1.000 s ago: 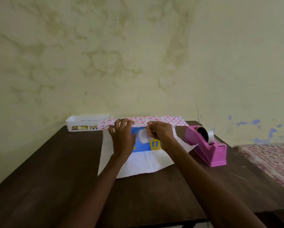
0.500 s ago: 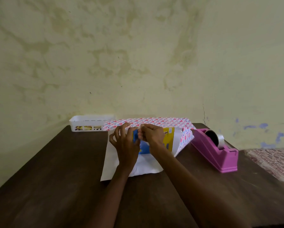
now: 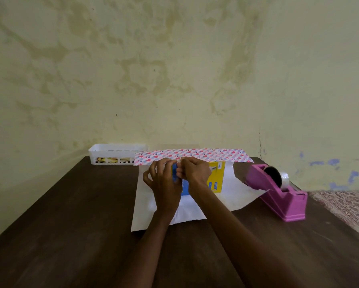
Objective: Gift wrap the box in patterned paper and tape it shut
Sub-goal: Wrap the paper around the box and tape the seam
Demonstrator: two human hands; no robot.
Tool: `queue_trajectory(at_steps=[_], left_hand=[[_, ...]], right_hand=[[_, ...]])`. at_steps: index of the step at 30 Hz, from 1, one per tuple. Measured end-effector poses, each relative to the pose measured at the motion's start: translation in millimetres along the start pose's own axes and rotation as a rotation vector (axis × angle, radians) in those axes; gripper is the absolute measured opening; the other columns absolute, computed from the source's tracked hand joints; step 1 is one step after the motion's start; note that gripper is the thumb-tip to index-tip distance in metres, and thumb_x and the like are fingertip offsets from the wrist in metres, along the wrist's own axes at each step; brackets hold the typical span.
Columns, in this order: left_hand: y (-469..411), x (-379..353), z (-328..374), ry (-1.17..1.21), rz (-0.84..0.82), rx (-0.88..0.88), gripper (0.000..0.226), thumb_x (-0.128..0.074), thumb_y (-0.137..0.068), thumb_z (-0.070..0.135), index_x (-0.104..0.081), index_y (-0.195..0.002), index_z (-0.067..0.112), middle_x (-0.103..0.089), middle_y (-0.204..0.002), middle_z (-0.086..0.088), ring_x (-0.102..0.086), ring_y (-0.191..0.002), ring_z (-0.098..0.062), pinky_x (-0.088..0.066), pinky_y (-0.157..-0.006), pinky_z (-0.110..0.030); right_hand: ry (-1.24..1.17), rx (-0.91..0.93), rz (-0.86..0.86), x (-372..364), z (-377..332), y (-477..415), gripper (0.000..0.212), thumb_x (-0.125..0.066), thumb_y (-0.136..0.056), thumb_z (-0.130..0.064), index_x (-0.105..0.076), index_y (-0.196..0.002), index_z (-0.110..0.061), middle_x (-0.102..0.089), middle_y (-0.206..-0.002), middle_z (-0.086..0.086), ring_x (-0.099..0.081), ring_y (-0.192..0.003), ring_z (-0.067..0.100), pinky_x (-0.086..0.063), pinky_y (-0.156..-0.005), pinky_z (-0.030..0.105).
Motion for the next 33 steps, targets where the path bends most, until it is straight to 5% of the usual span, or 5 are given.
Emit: queue_trajectory(at_steps=[7,12,21,28,33], left_hand=[[1.5,2.2,0.7,0.002,-0.046,0.016,0.037,-0.073,-0.074,0.02,-0.065,-0.109,0.018,-0.06,-0.119,-0.003,-0.041,-0.121,-0.025,-0.024,-0.1,-0.042],[1.5,1.7,-0.8,0.007,-0.055,0.028,0.036,-0.073,-0.076,0.024,-0.065,-0.11,0.018,-0.061,-0.12,-0.004,-0.041,-0.122,-0.025,-0.027,-0.1,-0.045],[1.1,4.0,1.1,-0.029,-0.069,0.014,0.055,-0.087,-0.058,0.022,-0.067,-0.108,0.016,-0.064,-0.112,-0.008,-0.041,-0.117,-0.027,-0.025,-0.099,-0.044],[1.2,0.5,-1.3,-0.031,-0.082,0.016,0.055,-0.087,-0.059,0.023,-0.065,-0.109,0.019,-0.062,-0.113,-0.006,-0.041,-0.118,-0.027,-0.023,-0.1,-0.046],[1.3,0.6,-1.1,-0.058,-0.083,-0.01,0.054,-0.086,-0.062,0.026,-0.064,-0.111,0.02,-0.062,-0.116,-0.007,-0.039,-0.119,-0.028,-0.024,-0.101,-0.049]], right_hand=[[0.071,0.165,0.07,-2.1,7.8,6.4,0.028,-0.062,-0.087,-0.002,-0.07,-0.067,-0.02,-0.067,-0.06,0.011,-0.059,-0.044,0.018,-0.052,-0.048,0.028],[-0.064,0.079,0.109,-3.1,10.4,8.3,0.038,-0.07,-0.087,-0.006,-0.063,-0.123,-0.018,-0.068,-0.066,0.01,-0.059,-0.044,0.013,-0.051,-0.045,0.024],[0.139,0.114,0.221,-13.3,8.4,1.0,0.042,-0.077,-0.074,-0.03,-0.057,-0.11,-0.022,-0.064,-0.096,0.002,-0.066,-0.086,0.022,-0.058,-0.08,0.041],[0.29,0.112,0.216,-4.4,7.3,-5.5,0.043,-0.077,-0.078,-0.037,-0.058,-0.111,-0.018,-0.055,-0.091,-0.004,-0.054,-0.081,0.017,-0.041,-0.071,0.026],[0.374,0.141,0.25,-6.7,7.7,-10.1,0.021,-0.056,-0.094,-0.028,-0.058,-0.112,-0.016,-0.068,-0.104,0.009,-0.065,-0.088,0.026,-0.056,-0.077,0.037]])
Point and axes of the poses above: each hand's wrist, its own y-axis away from the middle knuckle, its own x-axis out of the back of the hand, z = x × y, the point moved 3 cm from there along -y, towards the middle knuckle
